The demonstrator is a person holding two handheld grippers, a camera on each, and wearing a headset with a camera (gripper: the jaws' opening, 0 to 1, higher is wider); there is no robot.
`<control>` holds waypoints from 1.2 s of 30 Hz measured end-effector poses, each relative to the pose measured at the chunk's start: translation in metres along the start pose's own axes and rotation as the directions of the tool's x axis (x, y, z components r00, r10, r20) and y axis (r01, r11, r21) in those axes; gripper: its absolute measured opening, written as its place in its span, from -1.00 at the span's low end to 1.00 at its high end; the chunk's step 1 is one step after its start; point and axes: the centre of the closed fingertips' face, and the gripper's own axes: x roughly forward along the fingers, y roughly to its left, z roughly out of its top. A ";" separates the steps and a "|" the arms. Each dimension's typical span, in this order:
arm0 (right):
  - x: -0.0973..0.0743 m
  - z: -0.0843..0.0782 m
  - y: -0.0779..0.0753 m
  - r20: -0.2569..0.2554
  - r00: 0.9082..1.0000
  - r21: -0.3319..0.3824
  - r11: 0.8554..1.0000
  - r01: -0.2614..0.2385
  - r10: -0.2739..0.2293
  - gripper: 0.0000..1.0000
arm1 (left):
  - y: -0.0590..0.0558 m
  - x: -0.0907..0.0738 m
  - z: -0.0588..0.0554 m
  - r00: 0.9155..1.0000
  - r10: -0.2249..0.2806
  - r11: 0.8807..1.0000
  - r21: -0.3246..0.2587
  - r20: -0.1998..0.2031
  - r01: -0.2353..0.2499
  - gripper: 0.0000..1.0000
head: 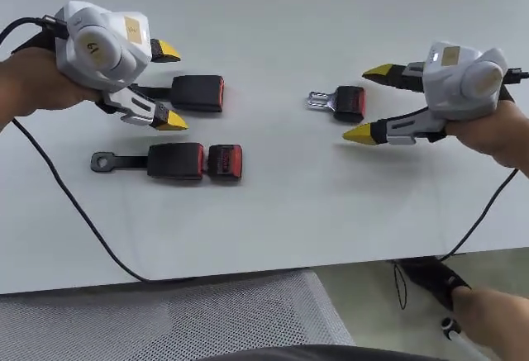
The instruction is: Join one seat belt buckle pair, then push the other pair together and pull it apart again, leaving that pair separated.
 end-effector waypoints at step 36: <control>0.009 -0.009 -0.002 0.035 0.996 -0.077 0.993 -0.084 0.087 -0.32 | -0.004 0.020 0.002 0.997 -0.068 0.995 0.078 0.025 0.065 -0.32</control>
